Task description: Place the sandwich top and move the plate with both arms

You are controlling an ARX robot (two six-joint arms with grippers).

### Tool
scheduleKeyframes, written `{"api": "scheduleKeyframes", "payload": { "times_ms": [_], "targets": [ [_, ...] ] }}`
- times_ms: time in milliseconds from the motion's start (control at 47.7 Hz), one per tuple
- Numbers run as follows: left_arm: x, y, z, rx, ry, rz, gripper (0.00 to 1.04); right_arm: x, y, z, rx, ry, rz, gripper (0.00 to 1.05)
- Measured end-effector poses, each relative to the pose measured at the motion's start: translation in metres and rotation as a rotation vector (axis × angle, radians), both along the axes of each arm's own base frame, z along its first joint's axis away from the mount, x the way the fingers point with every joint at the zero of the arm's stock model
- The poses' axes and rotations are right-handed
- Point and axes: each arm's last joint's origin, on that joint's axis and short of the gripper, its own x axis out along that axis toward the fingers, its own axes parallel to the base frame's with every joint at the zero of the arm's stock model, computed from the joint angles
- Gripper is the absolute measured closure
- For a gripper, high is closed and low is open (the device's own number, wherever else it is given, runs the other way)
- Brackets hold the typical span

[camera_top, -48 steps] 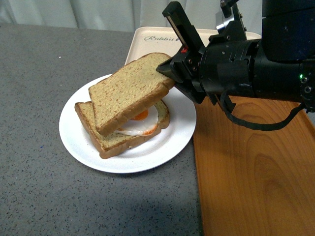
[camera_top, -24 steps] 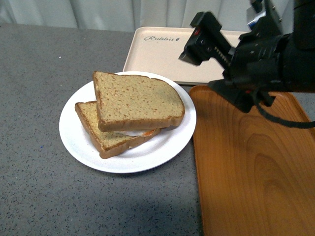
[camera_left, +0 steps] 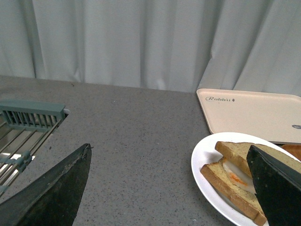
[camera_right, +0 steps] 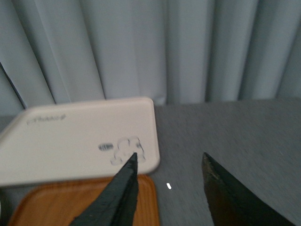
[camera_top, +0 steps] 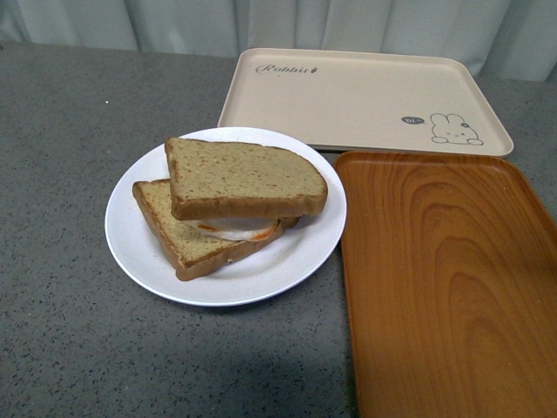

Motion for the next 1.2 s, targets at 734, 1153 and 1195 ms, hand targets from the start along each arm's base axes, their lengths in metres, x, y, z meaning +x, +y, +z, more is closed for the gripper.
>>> {"api": "scheduleKeyframes", "payload": {
  "times_ms": [734,1153,1195],
  "targets": [
    [0.000,0.000,0.000,0.002,-0.001,-0.002,0.06,-0.106,-0.002,0.006,-0.070,-0.051,0.017,1.04],
    [0.000,-0.001,-0.001,-0.071,0.063,0.018,0.06,-0.106,-0.002,0.006,-0.071,-0.052,0.016,0.39],
    [0.003,-0.003,-0.005,-0.237,0.191,0.065,0.06,-0.106,-0.002,0.006,-0.071,-0.051,0.017,0.30]
  ]
}}
